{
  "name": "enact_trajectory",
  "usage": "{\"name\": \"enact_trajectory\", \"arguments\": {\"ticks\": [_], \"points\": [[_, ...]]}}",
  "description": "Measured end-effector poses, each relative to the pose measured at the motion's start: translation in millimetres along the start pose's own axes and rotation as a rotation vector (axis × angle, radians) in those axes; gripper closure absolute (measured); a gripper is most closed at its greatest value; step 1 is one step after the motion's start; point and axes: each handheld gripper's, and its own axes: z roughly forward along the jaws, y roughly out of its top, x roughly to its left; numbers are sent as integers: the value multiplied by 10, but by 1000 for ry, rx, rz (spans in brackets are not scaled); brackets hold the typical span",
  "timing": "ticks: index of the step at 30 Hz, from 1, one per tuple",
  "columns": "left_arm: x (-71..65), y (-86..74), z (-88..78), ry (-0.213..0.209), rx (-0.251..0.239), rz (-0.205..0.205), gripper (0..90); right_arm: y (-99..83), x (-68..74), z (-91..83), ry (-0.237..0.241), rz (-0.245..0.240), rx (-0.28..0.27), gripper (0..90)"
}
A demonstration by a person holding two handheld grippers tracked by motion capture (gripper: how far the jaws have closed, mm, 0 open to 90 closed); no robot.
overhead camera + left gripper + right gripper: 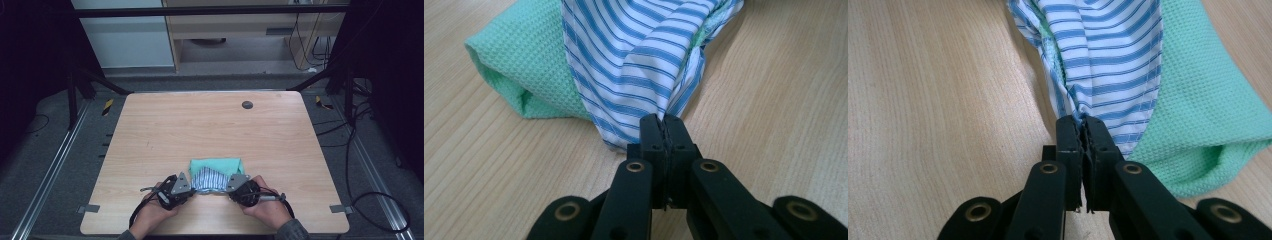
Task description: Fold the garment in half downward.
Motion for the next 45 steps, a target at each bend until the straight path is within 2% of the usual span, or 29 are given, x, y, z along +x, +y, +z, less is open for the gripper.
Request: {"name": "enact_trajectory", "arguments": {"ticks": [3,4,5,6,7,8,10,11,12,15,16,18,19,20,21,22,23,25,26,28,29,30,31,34,35,36,38,40,45], "points": [[-17,-3,-29,0,-6,-10,877,-1,1,-7,1,-2,-6,859],[-31,-13,-63,7,-25,-29,845,-9,-5,-27,3,8,-15,819],[-31,-13,-63,7,-25,-29,809,-9,-5,-27,3,8,-15,819],[-34,-31,-108,1,-39,-48,786,-36,-17,-59,3,32,-27,744],[-34,-31,-108,1,-39,-48,752,-36,-17,-59,3,32,-27,744],[-31,-49,-149,8,-54,-68,713,-74,-36,-92,-2,56,-31,660],[-15,-60,-188,4,-70,-92,651,-120,-55,-122,-9,80,-28,598],[-15,-60,-188,4,-70,-92,614,-120,-55,-122,-9,80,-28,598],[6,-61,-216,14,-72,-108,567,-165,-75,-147,-12,108,-24,522],[37,-53,-239,24,-71,-126,420,-207,-97,-175,-15,124,-21,469],[55,-46,-250,32,-70,-141,420,-226,-108,-187,-16,133,-18,434],[105,-28,-290,48,-82,-169,312,-279,-133,-235,-59,157,-21,313],[105,-28,-290,48,-82,-169,274,-279,-133,-235,-59,157,-21,313],[120,-22,-300,53,-77,-171,274,-294,-145,-250,-73,169,-24,271],[135,-16,-309,62,-66,-175,239,-310,-159,-268,-91,177,-26,242],[174,-10,-320,74,-60,-187,178,-338,-193,-292,-110,210,-23,189],[174,-10,-320,74,-60,-187,156,-338,-193,-292,-110,210,-23,189],[220,-4,-326,83,-54,-206,134,-368,-232,-317,-131,235,-26,167],[273,-6,-339,83,-45,-215,118,-399,-278,-336,-142,270,-27,145],[329,-14,-343,87,-38,-218,107,-429,-324,-350,-158,306,-33,134],[329,-14,-343,87,-38,-218,106,-429,-324,-350,-158,306,-33,134],[357,-22,-341,91,-32,-222,102,-465,-382,-356,-163,341,-32,112],[388,-31,-338,97,-23,-227,102,-465,-382,-356,-163,341,-32,112],[479,-72,-335,112,-10,-241,89,-538,-500,-357,-200,408,-17,83],[514,-88,-334,117,0,-247,89,-538,-500,-357,-200,408,-17,83],[584,-127,-333,130,12,-262,84,-578,-559,-360,-210,450,-20,81],[617,-148,-335,134,14,-273,84,-601,-589,-368,-218,461,-25,80],[676,-187,-342,140,19,-287,83,-667,-660,-384,-232,505,-29,75],[799,-271,-348,162,44,-313,78,-754,-742,-390,-239,527,-26,72]]}}
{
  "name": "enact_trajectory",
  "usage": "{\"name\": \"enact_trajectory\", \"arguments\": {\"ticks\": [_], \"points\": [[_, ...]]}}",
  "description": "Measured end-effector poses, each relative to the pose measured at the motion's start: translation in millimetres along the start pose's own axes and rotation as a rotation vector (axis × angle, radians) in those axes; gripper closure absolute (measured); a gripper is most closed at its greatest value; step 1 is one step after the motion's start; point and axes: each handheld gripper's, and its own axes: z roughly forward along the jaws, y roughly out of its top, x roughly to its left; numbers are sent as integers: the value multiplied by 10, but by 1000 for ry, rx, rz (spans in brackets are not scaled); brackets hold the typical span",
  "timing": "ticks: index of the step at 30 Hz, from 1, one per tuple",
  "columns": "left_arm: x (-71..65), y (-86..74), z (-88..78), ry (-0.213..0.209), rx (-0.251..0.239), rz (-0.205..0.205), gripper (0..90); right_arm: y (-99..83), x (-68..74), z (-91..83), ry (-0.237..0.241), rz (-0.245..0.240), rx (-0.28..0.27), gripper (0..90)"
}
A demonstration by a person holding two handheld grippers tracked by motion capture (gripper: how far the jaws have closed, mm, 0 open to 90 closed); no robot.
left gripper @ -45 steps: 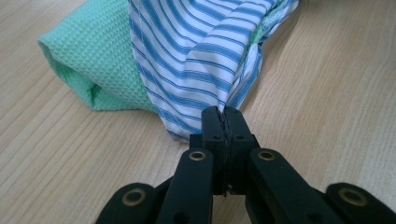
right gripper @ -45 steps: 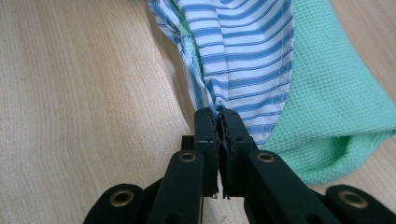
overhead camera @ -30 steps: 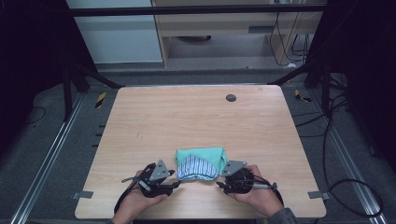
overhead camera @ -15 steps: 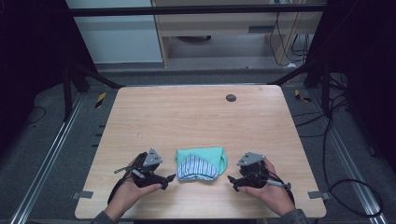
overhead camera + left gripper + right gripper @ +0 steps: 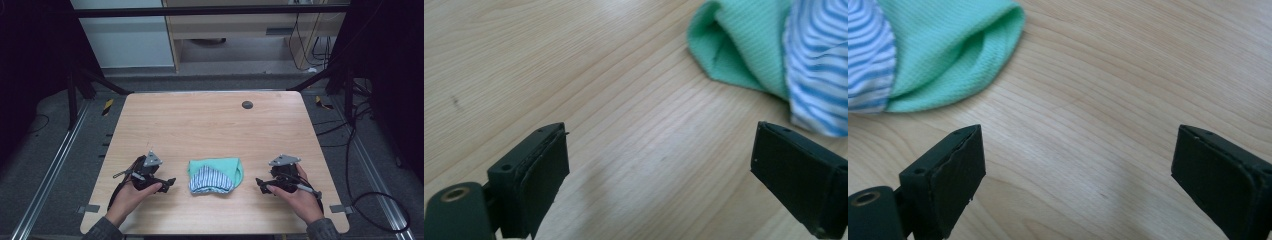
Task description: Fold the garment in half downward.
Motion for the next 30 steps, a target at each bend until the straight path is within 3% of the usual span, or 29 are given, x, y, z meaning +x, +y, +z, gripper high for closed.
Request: {"name": "enact_trajectory", "arguments": {"ticks": [6,10,12,14,15,16,17,22,23,27,30], "points": [[104,-44,30,29,27,-1,68,-18,-141,47,-27,33,19,73],[206,-57,79,52,21,-30,66,3,-231,102,-56,68,11,73],[295,-49,129,88,7,-43,66,28,-289,159,-82,122,-19,72],[317,-47,153,93,-2,-54,61,37,-306,183,-85,143,-25,72],[361,-42,205,108,-12,-69,61,51,-330,239,-97,181,-34,72],[361,-42,205,108,-12,-69,60,51,-330,239,-97,181,-34,72],[379,-33,252,161,-9,-32,59,64,-344,303,-110,199,-28,67],[411,-36,335,147,-29,-66,57,93,-338,419,-136,221,-9,67],[433,-40,361,142,-46,-95,52,102,-333,467,-157,222,-11,50],[486,-60,411,120,-75,-141,33,113,-334,520,-176,227,-37,27],[496,-60,418,117,-76,-145,19,124,-325,549,-183,237,-45,12]]}}
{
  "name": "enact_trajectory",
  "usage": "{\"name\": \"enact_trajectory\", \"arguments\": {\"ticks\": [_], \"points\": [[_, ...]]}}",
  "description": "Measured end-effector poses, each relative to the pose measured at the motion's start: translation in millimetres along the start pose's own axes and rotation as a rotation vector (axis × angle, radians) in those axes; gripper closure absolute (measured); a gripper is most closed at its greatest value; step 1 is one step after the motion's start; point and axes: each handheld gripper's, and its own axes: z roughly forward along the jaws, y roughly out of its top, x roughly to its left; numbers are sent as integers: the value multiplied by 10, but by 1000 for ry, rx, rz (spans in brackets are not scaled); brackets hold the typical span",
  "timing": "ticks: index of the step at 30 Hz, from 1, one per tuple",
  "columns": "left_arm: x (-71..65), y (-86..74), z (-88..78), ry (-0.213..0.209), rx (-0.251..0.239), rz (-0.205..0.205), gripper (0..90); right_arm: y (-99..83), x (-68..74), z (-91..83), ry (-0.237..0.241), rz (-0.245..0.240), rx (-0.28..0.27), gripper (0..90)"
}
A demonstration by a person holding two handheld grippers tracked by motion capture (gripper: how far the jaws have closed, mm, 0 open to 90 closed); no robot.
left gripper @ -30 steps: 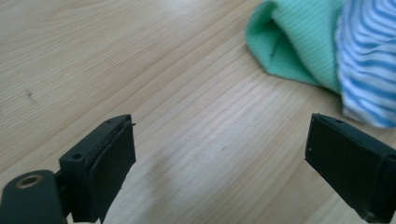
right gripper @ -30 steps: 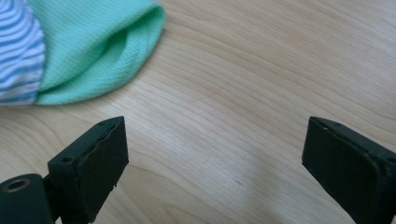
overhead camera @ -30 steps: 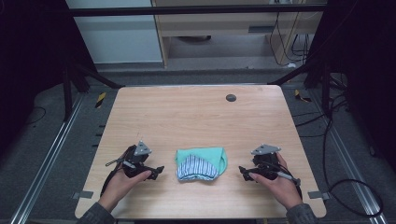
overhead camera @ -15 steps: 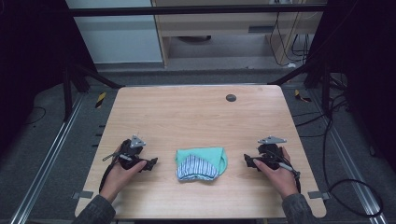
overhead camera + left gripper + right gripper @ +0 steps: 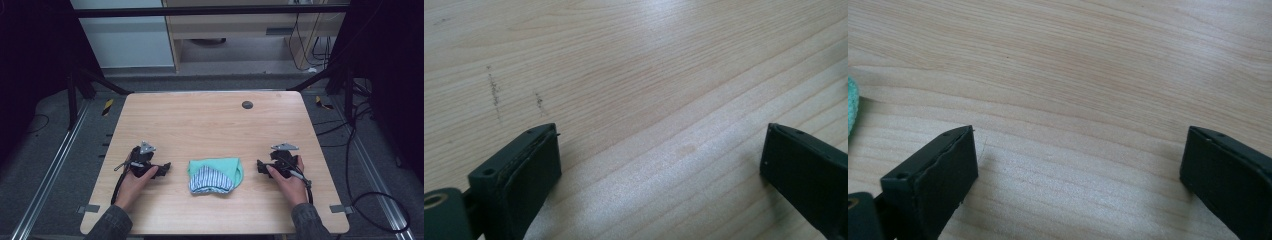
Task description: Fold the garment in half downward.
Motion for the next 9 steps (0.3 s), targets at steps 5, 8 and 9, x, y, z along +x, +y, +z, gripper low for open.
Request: {"name": "enact_trajectory", "arguments": {"ticks": [5,8,9], "points": [[3,0,4,9,7,-12,0,-4,30,-2,-25,28,7,3],[5,-3,1,9,7,-13,0,-16,64,-14,-56,56,5,2],[5,-8,-3,13,6,-15,0,-24,86,-25,-74,74,5,3]]}}
